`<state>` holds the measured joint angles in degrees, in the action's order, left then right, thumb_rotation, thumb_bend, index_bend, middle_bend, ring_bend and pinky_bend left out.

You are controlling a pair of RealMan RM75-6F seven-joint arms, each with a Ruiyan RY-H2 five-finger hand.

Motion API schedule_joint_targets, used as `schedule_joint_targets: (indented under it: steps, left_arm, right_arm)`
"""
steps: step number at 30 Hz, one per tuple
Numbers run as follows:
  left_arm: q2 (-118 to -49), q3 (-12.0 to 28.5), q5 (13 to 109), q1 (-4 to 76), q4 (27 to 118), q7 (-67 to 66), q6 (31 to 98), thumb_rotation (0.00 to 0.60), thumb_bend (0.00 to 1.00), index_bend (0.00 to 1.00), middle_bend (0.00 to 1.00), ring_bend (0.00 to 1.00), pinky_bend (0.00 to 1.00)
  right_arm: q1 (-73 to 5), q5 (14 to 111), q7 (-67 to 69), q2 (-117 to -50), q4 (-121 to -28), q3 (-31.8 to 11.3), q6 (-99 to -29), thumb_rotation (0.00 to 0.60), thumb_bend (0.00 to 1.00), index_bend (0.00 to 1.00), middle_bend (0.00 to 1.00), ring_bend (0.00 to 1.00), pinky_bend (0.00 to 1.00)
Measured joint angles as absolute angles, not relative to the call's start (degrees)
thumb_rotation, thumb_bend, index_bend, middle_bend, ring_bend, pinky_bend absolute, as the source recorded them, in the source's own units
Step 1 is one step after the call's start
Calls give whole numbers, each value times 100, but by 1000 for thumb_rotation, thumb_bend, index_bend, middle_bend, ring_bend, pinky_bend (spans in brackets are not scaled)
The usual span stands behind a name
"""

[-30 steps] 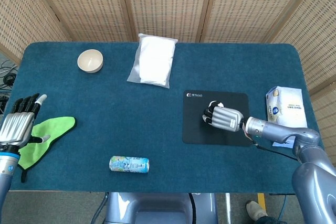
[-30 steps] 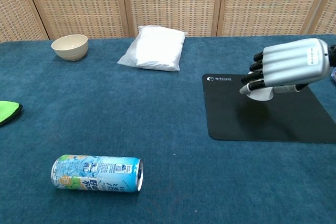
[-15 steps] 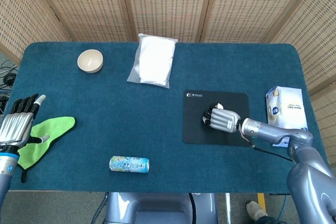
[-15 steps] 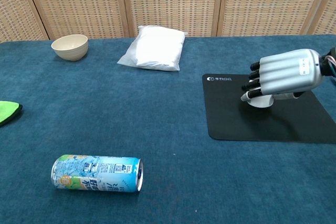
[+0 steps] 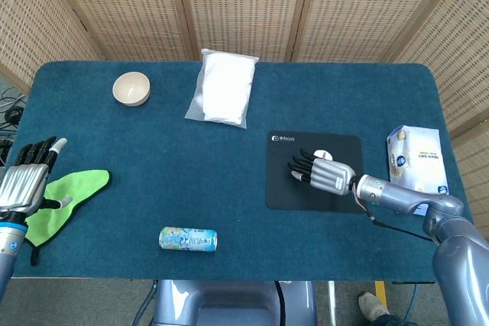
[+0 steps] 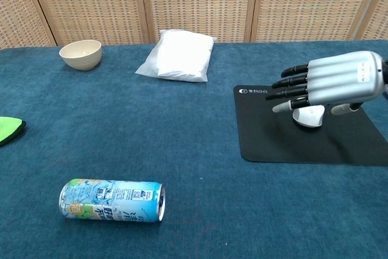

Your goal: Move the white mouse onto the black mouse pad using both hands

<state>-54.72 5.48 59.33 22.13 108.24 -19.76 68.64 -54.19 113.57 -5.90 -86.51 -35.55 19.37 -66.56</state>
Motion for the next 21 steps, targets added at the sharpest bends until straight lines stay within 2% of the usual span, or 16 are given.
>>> schedule_joint_targets:
  steps: [5, 9, 11, 14, 16, 21]
  left_arm:
    - [-5467, 533, 5996, 2167, 10826, -1911, 6903, 600, 0, 0, 0, 0, 0]
    - [-5495, 490, 6112, 2086, 10779, -1809, 6966, 600, 0, 0, 0, 0, 0]
    - [-5514, 458, 6194, 2037, 10748, -1743, 6998, 600, 0, 0, 0, 0, 0]
    - [-5556, 424, 6333, 1962, 10700, -1644, 7087, 600, 0, 0, 0, 0, 0]
    - [-5597, 405, 6461, 1901, 10654, -1564, 7186, 600, 0, 0, 0, 0, 0]
    - [-5716, 327, 6892, 1638, 10490, -1287, 7594, 600, 0, 0, 0, 0, 0]
  right_arm:
    - [-5162, 11003, -761, -8358, -4077, 1621, -6976, 600, 306, 44, 0, 0, 95]
    - [-4740, 10404, -902, -8015, -4850, 1317, -7228, 600, 254, 44, 0, 0, 83]
    - [-4527, 10180, -924, -7844, -5295, 1216, -7337, 600, 209, 43, 0, 0, 82]
    - [-4105, 9828, -963, -7549, -6078, 1059, -7580, 600, 66, 25, 0, 0, 66]
    - [-3757, 9544, -992, -7357, -6626, 956, -7811, 600, 18, 11, 0, 0, 43]
    - [-2830, 8841, -1018, -6971, -7853, 727, -8481, 600, 0, 0, 0, 0, 2]
